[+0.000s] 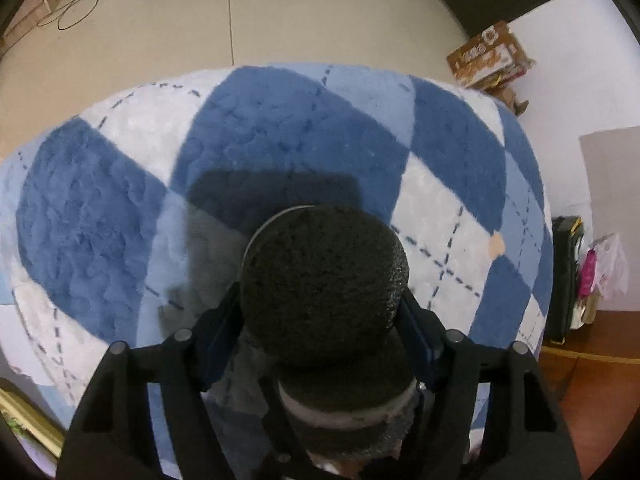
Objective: Organize rigid objects
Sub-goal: 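Grasp a black foam cylinder with each tool, then place both black foam cylinders into the yellow basin and withdraw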
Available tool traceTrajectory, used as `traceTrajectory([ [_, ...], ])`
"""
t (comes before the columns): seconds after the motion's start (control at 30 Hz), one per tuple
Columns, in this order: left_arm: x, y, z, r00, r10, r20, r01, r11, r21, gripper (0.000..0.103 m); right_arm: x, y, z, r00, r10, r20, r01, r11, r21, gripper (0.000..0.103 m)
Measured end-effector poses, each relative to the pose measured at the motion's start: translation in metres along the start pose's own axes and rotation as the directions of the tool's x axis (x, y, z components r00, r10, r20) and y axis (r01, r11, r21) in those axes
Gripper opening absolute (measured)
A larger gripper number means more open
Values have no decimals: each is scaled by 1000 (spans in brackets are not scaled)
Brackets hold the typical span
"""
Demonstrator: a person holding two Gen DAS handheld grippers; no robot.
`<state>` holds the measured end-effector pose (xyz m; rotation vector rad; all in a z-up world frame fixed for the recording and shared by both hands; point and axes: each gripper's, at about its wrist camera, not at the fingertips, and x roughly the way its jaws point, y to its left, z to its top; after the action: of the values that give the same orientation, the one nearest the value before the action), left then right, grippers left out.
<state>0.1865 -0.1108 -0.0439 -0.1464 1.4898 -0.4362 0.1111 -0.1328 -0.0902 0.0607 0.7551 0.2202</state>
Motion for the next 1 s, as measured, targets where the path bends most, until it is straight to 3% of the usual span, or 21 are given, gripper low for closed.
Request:
traceTrajectory([
  [0.1, -25, 6, -10, 997, -13, 78, 13, 1000, 0, 71, -5, -15, 0, 999, 40, 26, -42, 997, 59, 66],
  [0.2, -80, 18, -34, 978, -47, 202, 48, 999, 4, 71, -18, -23, 1, 997, 62, 55, -65, 995, 69, 66],
  [0.27, -129, 39, -68, 955, -61, 289, 64, 998, -1, 71, -33, -17, 7, 994, 79, 82, -80, 997, 8, 66],
  [0.37, -188, 78, -127, 916, 42, 398, -33, 999, -28, 71, -61, 6, 24, 982, 155, 110, -144, 985, -98, 66],
  [0.4, -207, 96, -154, 894, 101, 437, -90, 995, -47, 71, -71, 15, 31, 974, 198, 107, -185, 975, -122, 66],
  [0.43, -215, 104, -171, 886, 125, 445, -115, 992, -51, 71, -81, 27, 39, 967, 237, 98, -221, 964, -150, 66],
  [0.5, -234, 136, -211, 874, 158, 460, -133, 987, -88, 71, -103, 55, 53, 942, 331, 60, -314, 930, -193, 66],
  [0.57, -250, 171, -251, 844, 238, 482, -173, 969, -176, 71, -119, 86, 59, 902, 432, 3, -424, 885, -192, 66],
  [0.6, -255, 186, -271, 826, 275, 493, -192, 958, -213, 71, -122, 99, 59, 883, 468, -21, -464, 866, -187, 66],
  [0.67, -261, 216, -308, 811, 297, 503, -180, 946, -269, 72, -125, 135, 48, 859, 505, -89, -511, 831, -219, 66],
  [0.83, -223, 258, -347, 840, 312, 444, -178, 931, -317, 72, -105, 208, 21, 820, 509, -261, -567, 786, -246, 66],
  [1.0, -189, 273, -364, 863, 328, 384, -199, 920, -338, 72, -94, 264, 14, 820, 463, -337, -567, 740, -363, 66],
])
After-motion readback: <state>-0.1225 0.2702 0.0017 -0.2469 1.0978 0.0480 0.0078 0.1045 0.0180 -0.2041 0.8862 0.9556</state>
